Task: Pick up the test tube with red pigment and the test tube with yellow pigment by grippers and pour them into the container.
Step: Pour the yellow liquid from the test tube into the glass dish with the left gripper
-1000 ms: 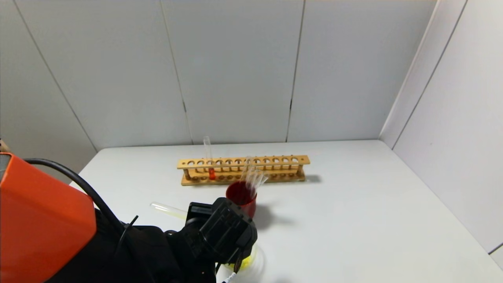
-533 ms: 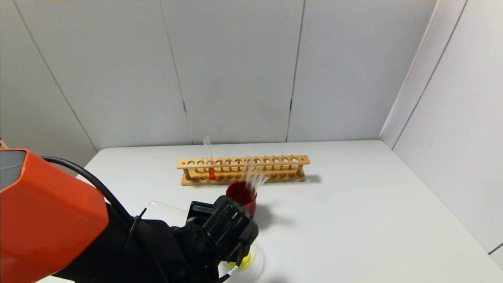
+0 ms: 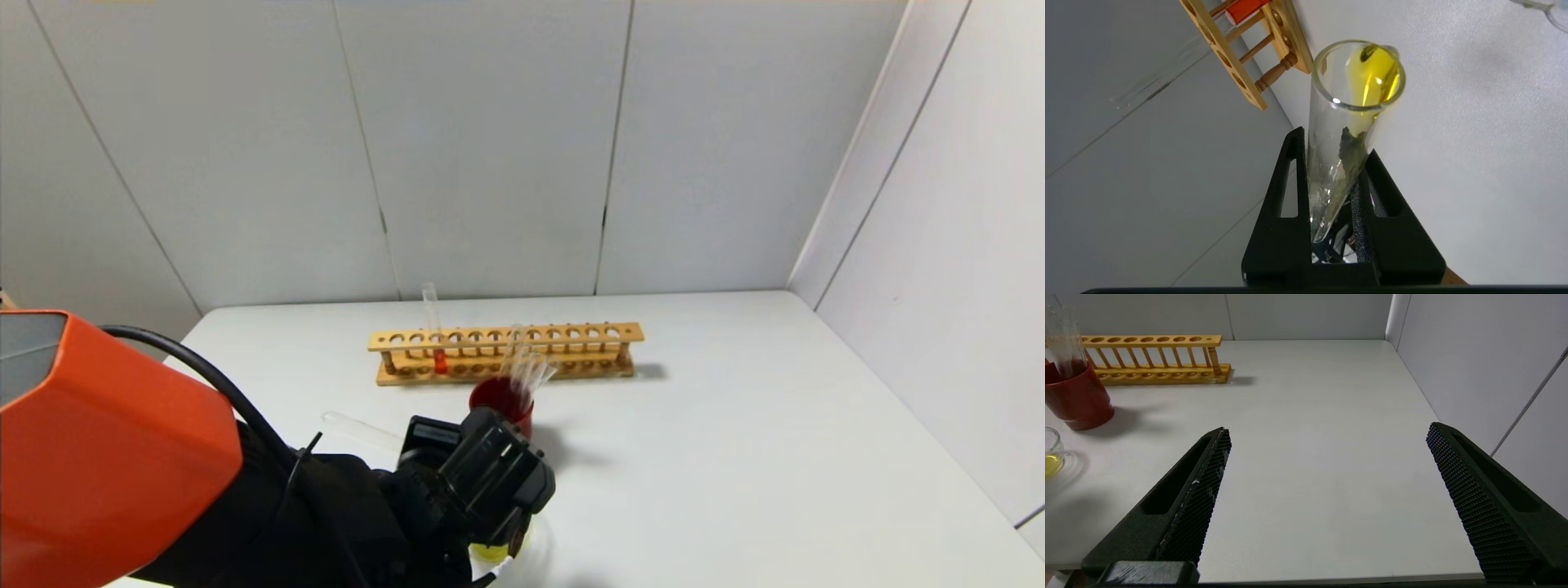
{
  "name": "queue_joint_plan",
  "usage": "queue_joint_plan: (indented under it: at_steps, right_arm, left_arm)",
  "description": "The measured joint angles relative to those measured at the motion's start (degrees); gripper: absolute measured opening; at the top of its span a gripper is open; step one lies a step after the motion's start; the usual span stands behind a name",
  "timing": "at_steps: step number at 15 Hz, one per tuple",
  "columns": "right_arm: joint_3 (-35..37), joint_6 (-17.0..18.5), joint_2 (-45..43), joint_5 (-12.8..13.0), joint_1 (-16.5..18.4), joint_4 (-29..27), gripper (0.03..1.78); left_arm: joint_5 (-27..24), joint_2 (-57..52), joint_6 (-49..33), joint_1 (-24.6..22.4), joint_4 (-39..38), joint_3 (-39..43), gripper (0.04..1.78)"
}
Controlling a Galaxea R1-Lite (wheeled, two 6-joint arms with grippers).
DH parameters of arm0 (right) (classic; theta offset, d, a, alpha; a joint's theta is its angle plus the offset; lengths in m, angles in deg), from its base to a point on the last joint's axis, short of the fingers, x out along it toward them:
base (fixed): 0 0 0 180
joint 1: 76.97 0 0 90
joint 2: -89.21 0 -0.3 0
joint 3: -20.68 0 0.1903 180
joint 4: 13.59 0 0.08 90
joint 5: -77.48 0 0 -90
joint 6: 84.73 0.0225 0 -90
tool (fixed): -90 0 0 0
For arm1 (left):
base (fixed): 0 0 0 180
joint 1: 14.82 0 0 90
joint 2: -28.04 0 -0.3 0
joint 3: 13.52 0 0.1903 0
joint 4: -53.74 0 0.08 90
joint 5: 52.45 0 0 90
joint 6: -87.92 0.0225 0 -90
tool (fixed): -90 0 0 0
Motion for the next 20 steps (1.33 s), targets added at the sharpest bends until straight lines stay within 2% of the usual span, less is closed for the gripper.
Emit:
queue_joint_plan:
  at_steps: [9,20]
  right_arm:
    - [0.0,0.0,0.0,0.0,0.0,0.02,1.75]
    - [0.0,0.0,0.0,0.0,0.0,0.02,1.75]
  left_arm:
    - [3.84,0.8,0.44,2.21,3.43,-1.13,0.33]
    - [4.89,3.17,0.28,3.91,4.46,-2.65,0.33]
